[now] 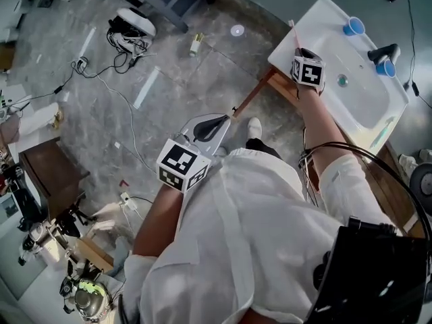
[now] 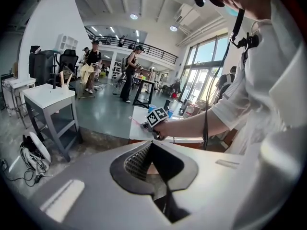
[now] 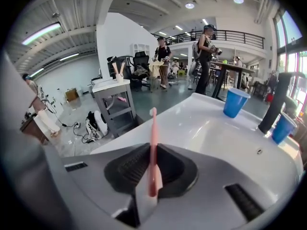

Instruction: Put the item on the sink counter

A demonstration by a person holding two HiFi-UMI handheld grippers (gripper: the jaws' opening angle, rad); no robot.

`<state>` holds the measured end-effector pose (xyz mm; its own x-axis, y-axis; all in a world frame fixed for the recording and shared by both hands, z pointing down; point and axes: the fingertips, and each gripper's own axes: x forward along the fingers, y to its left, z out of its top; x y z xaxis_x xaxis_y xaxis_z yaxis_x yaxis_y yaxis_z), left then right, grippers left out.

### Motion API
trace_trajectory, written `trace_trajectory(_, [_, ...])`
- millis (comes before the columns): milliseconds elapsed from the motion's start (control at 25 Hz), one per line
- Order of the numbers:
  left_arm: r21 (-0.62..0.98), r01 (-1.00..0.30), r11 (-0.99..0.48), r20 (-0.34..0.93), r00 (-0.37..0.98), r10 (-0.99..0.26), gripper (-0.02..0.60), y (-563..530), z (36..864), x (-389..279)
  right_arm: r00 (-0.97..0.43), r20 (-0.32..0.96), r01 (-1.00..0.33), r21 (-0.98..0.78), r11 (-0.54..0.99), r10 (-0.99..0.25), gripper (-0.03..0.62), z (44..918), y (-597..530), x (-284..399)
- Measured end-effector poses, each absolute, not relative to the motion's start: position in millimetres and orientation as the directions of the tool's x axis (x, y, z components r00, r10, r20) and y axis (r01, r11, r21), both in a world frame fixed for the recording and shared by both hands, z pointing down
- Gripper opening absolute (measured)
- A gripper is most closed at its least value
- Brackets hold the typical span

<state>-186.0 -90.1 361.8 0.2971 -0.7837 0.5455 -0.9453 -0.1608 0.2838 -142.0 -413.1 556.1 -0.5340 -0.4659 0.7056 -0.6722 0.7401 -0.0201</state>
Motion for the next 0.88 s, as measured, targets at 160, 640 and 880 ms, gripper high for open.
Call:
trace_trajectory(160, [0.281,-0.938,-0.202,0.529,0.327,-0.783,0.006,-79.4,355.1,-183.2,-0.545,0.691,-0.674,-0.024,0.738,-0.475,0.043,543.3,-402.9,-129.9])
trace_trajectory(640, [0.26,-0.894,-0.366,0.458,0.447,-0.768,0.005,-31.9,335.3,-177.1,-0.547,0.636,-0.747,-0.076,0.661,-0.544,0.043,489.4,-312.6,-64.2])
trace_trajectory(880, [0.228,-0.864,-0.45,0.448,0.503,-0.739,0.006,1.0,332.9,-170.1,-0.524,0.607,-0.798,-0.105,0.594,-0.598,0.043,472.8,-244.2,-23.7])
